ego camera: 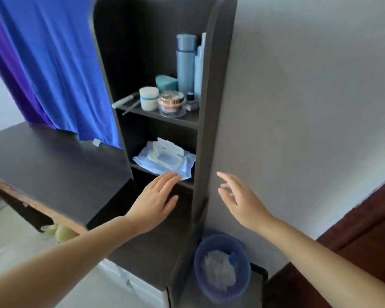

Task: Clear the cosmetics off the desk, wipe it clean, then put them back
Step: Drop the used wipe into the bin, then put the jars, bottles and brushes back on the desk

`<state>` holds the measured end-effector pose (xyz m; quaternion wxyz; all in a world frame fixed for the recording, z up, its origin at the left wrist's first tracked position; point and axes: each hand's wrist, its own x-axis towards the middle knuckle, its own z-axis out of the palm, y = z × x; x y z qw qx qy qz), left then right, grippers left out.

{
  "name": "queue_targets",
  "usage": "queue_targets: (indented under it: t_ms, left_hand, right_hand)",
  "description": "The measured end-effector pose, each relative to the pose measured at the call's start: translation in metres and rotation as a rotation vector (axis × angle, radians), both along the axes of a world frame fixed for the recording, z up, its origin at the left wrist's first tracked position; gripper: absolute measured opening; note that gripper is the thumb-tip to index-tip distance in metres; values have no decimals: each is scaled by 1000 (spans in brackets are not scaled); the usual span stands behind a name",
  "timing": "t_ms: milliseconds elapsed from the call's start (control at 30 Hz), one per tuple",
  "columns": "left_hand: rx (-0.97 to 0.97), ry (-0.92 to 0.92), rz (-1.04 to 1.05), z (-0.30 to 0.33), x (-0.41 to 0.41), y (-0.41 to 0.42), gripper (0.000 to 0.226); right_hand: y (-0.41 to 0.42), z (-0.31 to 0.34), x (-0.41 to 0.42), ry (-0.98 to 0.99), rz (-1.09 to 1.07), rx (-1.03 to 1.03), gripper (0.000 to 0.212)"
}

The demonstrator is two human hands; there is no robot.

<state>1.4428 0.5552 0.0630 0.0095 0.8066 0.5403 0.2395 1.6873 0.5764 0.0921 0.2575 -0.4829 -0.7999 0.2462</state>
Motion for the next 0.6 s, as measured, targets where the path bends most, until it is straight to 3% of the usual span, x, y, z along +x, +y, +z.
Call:
queue_targets:
  t_ms: [267,467,600]
  left_hand:
    - [187,-45,-124,79,-108,28,49]
    - [207,-228,-203,140,-126,83,40]
    - [141,-270,-63,157,-104,132,51]
  right_hand:
    - [15,69,-112,85,-15,213,40]
    - [47,99,-163,122,-279,321,49]
    - [75,105,-179,70,-487,323,64]
